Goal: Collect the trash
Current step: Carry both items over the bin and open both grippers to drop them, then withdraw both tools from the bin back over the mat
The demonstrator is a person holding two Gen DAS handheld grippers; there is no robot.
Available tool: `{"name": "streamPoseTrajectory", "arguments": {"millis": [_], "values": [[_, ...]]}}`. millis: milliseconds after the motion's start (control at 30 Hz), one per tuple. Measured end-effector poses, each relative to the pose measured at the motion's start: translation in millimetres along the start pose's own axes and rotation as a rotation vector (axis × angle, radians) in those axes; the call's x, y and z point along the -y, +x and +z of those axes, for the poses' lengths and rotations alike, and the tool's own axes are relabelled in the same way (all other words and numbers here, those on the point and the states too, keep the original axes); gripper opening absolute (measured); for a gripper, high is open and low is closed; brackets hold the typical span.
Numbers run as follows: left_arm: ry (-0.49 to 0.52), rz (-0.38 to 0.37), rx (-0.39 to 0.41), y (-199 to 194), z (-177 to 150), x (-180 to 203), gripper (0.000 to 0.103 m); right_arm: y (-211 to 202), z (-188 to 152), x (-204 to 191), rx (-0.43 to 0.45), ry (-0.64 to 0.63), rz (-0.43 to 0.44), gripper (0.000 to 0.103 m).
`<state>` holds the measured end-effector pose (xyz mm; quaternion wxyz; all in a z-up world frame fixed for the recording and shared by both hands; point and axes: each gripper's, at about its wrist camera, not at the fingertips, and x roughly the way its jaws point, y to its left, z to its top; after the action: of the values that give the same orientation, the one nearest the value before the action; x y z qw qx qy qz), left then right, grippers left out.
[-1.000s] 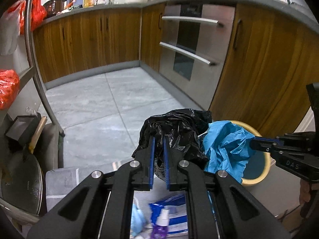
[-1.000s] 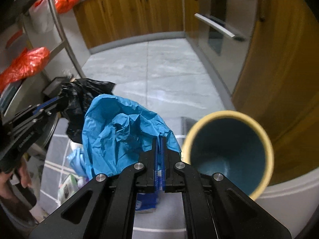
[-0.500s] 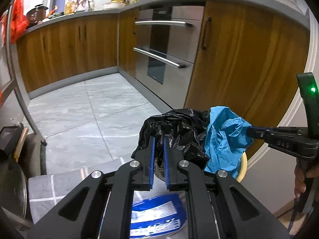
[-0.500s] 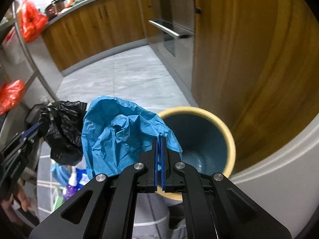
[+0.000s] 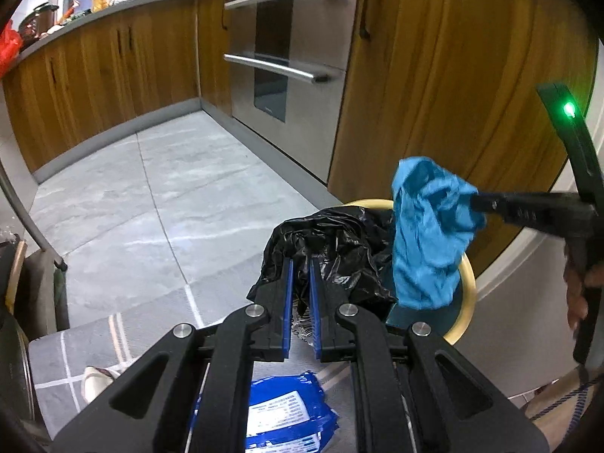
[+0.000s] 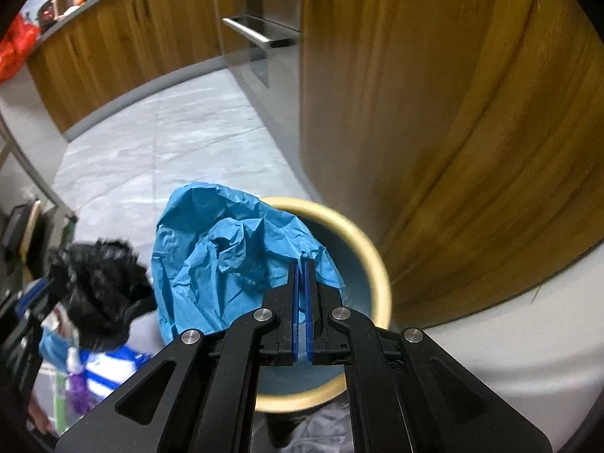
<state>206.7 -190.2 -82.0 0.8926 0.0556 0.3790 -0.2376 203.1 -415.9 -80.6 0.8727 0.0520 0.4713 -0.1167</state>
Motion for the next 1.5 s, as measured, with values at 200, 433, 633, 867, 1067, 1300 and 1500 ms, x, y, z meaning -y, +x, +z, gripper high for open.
{"name": "streamPoseTrajectory", "arguments": {"millis": [200,433,633,867,1067,1300,1500], "values": [[0.021,-0.028,-0.014,18,8,21,0.008,20,9,13,-0.013,0.006,-0.063,0.004],[0.021,-0.006,-0.062,50,19,38,0.008,37,14,2,-0.013,-0.098,-0.156,0.004],[0.041,0.014,-0.099,66,17,45,0.008,40,7,-12,-0.027,-0.181,-0.147,0.004],[0.061,0.011,-0.116,78,14,58,0.009,47,4,-18,-0.066,-0.217,-0.137,0.004],[0.108,0.009,-0.109,80,14,68,0.011,52,5,-21,-0.076,-0.231,-0.153,0.017],[0.105,0.044,-0.086,69,13,60,0.034,49,4,-23,-0.050,-0.236,-0.137,0.053],[0.065,0.092,-0.053,46,10,43,0.064,39,6,-31,-0.002,-0.251,-0.115,0.076]]}}
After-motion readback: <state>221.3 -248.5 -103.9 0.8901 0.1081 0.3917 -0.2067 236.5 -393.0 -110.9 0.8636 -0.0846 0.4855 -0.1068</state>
